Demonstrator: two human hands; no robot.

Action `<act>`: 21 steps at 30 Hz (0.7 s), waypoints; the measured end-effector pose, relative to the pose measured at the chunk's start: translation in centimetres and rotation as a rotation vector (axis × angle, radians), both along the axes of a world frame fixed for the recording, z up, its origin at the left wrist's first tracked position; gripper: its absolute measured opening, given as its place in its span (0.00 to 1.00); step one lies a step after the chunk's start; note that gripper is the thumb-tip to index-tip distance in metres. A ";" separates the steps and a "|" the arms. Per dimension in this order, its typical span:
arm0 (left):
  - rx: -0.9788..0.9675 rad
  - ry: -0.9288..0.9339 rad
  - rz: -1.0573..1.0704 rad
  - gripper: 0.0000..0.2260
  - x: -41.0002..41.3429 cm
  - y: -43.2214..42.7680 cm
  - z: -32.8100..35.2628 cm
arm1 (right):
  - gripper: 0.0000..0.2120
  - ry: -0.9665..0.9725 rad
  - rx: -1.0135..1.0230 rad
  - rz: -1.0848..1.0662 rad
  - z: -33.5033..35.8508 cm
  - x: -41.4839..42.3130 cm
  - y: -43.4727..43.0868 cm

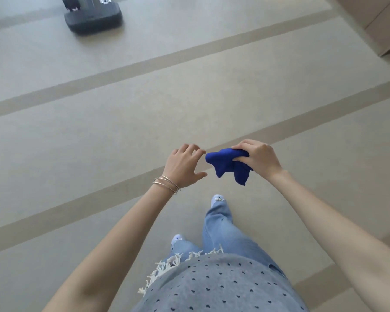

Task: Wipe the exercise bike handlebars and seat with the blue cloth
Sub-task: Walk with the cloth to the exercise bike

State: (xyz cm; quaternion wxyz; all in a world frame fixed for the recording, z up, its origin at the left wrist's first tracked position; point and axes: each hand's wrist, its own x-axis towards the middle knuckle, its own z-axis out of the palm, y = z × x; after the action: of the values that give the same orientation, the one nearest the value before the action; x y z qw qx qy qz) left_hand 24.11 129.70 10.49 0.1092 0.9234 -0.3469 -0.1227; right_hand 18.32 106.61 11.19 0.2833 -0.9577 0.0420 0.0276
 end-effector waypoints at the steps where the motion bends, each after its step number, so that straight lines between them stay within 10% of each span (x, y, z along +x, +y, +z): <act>1: 0.002 -0.011 0.002 0.27 1.1 -1.3 0.1 | 0.09 -0.003 -0.009 -0.003 0.1 1.0 -1.2; 21: 0.115 -0.138 0.114 0.30 20.2 -15.2 0.0 | 0.08 0.007 -0.107 0.025 1.0 18.7 -15.7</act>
State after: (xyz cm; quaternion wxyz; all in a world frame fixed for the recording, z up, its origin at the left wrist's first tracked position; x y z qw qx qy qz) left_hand 44.36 114.52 10.53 0.0388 0.9526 -0.2930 -0.0723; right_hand 36.99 90.94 12.16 0.2311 -0.9719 0.0323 0.0321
